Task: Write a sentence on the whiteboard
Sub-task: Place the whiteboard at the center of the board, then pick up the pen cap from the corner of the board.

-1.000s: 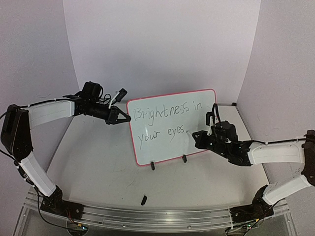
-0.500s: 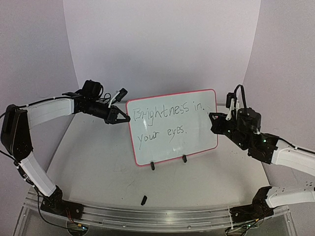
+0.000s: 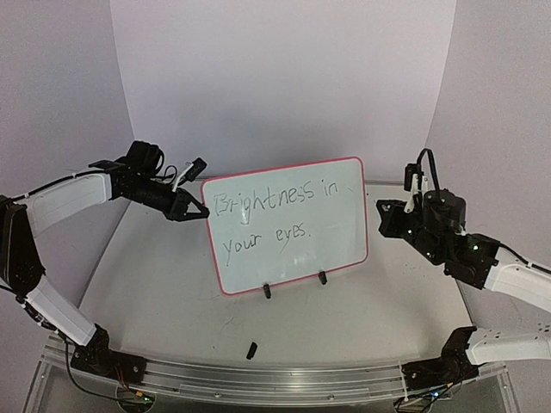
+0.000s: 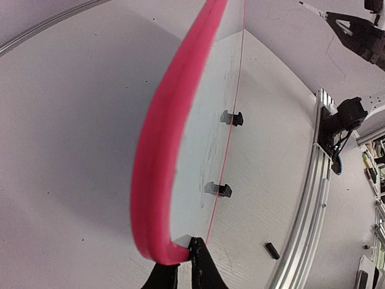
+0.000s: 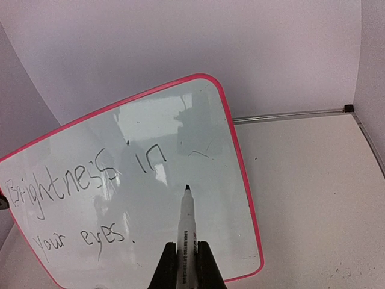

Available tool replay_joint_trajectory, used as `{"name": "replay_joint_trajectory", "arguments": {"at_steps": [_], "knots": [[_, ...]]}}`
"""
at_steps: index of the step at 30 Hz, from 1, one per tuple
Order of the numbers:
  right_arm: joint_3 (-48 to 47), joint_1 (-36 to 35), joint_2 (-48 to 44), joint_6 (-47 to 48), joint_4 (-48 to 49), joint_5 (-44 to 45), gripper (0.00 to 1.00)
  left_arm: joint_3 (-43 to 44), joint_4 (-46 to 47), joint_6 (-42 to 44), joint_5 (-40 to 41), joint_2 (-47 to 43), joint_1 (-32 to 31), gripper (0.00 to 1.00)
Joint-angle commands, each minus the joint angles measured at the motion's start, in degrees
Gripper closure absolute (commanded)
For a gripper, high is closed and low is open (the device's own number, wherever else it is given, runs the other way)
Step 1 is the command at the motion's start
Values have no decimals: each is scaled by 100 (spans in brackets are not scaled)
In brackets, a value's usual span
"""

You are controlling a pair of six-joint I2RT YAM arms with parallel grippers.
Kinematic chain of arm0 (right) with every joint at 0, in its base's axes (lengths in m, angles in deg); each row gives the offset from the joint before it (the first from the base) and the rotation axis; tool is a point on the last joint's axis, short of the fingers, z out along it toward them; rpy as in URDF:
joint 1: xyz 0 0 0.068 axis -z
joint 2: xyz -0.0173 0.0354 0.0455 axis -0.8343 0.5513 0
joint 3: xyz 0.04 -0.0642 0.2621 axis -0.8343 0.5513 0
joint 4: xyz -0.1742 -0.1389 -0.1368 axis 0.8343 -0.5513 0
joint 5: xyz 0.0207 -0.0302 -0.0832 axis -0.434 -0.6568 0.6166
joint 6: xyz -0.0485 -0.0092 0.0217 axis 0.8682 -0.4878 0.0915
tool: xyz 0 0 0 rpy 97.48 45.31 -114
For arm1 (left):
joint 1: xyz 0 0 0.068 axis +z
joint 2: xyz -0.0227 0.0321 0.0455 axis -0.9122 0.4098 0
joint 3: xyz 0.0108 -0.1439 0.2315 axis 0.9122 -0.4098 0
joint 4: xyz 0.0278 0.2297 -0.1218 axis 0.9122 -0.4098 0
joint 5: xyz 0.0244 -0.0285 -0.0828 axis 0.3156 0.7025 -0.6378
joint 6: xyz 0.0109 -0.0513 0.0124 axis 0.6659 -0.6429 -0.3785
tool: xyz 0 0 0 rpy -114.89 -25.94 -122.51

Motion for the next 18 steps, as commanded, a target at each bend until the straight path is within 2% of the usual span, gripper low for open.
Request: {"name": "replay_joint_trajectory", "arguments": {"at_steps": [1, 6, 14, 18], "knots": [[-297, 19, -115, 70, -88, -170, 100, -405, 402, -248, 536, -535, 5, 86], [-249, 22, -196, 49, -126, -378, 100, -1059, 1101, -911, 1333, -1227, 5, 59], [-39, 20, -433, 39, -126, -463, 100, -1879, 1455, -1772, 1962, -2331, 4, 40], [116, 19, -499, -1, -126, -555, 100, -2405, 1395, -2882, 2499, -2733, 1, 32]]}}
